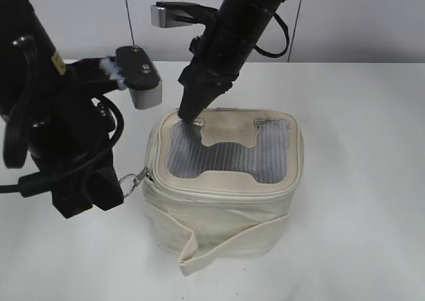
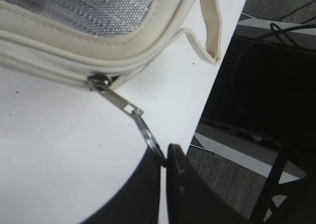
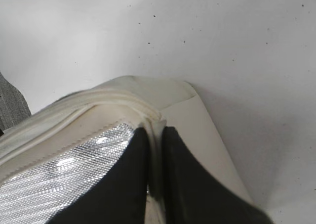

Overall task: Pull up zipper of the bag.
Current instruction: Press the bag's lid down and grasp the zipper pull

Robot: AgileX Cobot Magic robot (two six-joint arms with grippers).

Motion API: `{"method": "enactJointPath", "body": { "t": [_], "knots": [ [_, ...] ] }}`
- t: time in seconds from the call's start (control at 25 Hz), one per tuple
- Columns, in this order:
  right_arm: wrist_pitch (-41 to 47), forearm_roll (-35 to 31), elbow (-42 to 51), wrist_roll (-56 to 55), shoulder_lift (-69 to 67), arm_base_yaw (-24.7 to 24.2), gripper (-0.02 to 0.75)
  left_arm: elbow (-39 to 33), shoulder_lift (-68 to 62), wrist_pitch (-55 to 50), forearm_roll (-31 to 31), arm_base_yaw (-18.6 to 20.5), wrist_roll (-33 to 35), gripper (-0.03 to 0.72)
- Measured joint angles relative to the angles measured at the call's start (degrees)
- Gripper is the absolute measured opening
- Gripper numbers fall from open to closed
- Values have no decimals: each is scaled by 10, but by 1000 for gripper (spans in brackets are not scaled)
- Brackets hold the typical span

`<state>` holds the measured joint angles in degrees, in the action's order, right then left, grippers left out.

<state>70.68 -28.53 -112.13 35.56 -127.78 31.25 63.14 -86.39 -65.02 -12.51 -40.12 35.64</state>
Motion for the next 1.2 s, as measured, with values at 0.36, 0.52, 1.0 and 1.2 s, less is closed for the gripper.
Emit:
{"method": "enactJointPath", "body": {
  "t": [0.36, 0.52, 1.0, 1.2],
  "knots": [
    [0, -3, 0, -6, 0, 1, 57, -44, 1, 33, -32, -32, -17, -2],
    [0, 0, 0, -13, 0, 1, 57, -46, 1, 53, -72, -73, -20, -2],
    [0, -5, 1, -14, 0, 1, 53, -49, -14, 158, -116, -138, -24, 0],
    [0, -6, 1, -14, 0, 1, 53, -20, -25, 173, -129, -147, -25, 1]
  ]
}}
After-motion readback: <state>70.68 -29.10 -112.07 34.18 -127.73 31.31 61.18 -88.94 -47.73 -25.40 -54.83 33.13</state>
